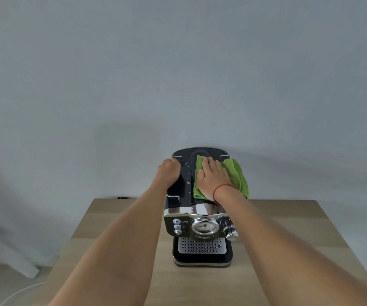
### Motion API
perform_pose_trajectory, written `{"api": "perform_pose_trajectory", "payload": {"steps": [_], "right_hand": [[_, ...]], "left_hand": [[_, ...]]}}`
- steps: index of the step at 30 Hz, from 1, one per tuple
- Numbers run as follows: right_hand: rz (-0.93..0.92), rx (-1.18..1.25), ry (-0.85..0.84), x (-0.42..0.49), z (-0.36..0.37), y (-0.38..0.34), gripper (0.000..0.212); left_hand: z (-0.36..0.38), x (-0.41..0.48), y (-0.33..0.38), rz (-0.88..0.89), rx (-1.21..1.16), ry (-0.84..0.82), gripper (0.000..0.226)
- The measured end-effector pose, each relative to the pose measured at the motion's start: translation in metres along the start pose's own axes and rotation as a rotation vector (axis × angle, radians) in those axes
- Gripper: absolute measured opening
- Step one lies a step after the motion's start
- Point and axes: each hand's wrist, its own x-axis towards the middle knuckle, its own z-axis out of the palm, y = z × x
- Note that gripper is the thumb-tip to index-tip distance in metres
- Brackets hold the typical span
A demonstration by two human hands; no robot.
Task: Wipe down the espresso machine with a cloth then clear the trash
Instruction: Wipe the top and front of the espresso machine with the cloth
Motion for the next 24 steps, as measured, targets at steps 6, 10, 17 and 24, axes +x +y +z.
{"api": "perform_pose_trajectory", "payload": {"steps": [6,10,17,24], "right_hand": [[-0.013,-0.019,-0.029,-0.015,-0.002,0.0,0.057],[-0.035,-0.019,-0.009,-0.005,-0.003,0.002,0.056],[-0.104,0.027,0.034,0.033,-0.011,-0.001,0.054],[-0.09,0.161,0.095,0.072,-0.014,-0.006,0.05]], "left_hand": [[0.002,0.0,-0.003,-0.006,0.001,0.0,0.045],[0.005,0.01,-0.006,0.001,0.019,-0.004,0.037],[0.009,0.024,-0.008,0.022,0.049,0.02,0.033],[0.013,0.034,-0.015,0.048,0.051,0.02,0.031]]}}
